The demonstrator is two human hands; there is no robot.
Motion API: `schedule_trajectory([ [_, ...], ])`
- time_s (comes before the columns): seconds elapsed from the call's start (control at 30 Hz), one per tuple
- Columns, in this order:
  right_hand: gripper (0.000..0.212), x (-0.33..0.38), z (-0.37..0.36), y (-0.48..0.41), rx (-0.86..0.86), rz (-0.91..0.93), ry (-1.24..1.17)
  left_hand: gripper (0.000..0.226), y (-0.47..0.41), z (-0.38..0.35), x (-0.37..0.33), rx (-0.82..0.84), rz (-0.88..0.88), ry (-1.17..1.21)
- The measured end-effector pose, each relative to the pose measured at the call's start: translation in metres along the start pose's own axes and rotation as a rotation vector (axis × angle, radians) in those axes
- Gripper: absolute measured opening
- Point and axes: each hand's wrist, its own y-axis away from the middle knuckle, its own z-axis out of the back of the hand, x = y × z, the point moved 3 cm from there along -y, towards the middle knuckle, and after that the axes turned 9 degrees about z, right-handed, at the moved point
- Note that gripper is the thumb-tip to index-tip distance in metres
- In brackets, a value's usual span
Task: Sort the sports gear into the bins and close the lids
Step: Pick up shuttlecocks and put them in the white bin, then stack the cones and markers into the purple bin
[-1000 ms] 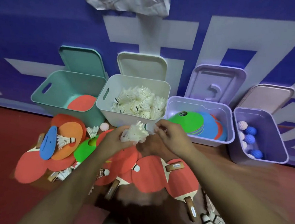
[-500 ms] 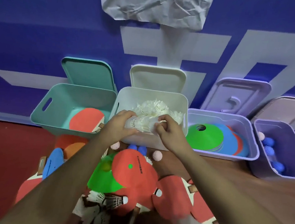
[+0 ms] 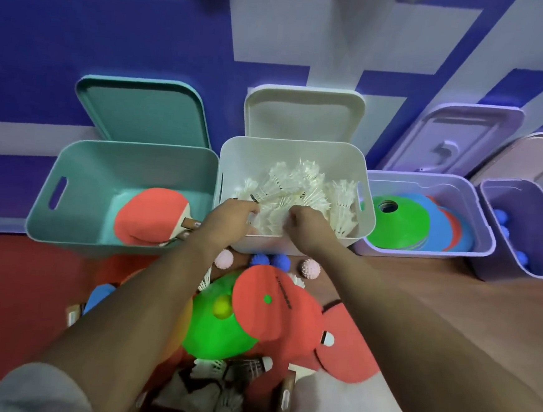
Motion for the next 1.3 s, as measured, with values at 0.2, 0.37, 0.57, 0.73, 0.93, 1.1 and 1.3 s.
schedule_trajectory([
  [0.2,0.035,0.010,0.018,0.027,-0.228,0.074,-0.066,0.040,0.024,0.018,0.002,-0.090,0.008,0.322],
  [0.37,0.012,-0.003,0.018,0.086,-0.378,0.063,-0.210,0.015,0.092,0.015,0.007,-0.281,0.028,0.506],
  [0.57,0.022,-0.044,-0.047,0.129,-0.156,-0.195,-0.306,0.012,0.139,-0.043,0.017,-0.155,0.196,0.545],
  [0.73,0.042,-0.054,-0.088,0.145,-0.014,-0.330,-0.387,0.022,0.145,-0.083,0.021,-0.019,0.506,0.456],
  [0.93,0.031,-0.056,-0.099,0.143,-0.040,-0.388,-0.669,0.025,0.142,-0.097,0.009,-0.058,0.515,0.428],
  [1.1,0.012,-0.067,-0.096,0.150,-0.092,-0.455,-1.004,0.006,0.144,-0.094,0.008,-0.199,0.429,0.479],
  [1.3,0.046,-0.111,-0.097,0.154,-0.037,-0.360,-0.241,0.007,0.158,-0.083,0.012,-0.225,0.416,0.792],
])
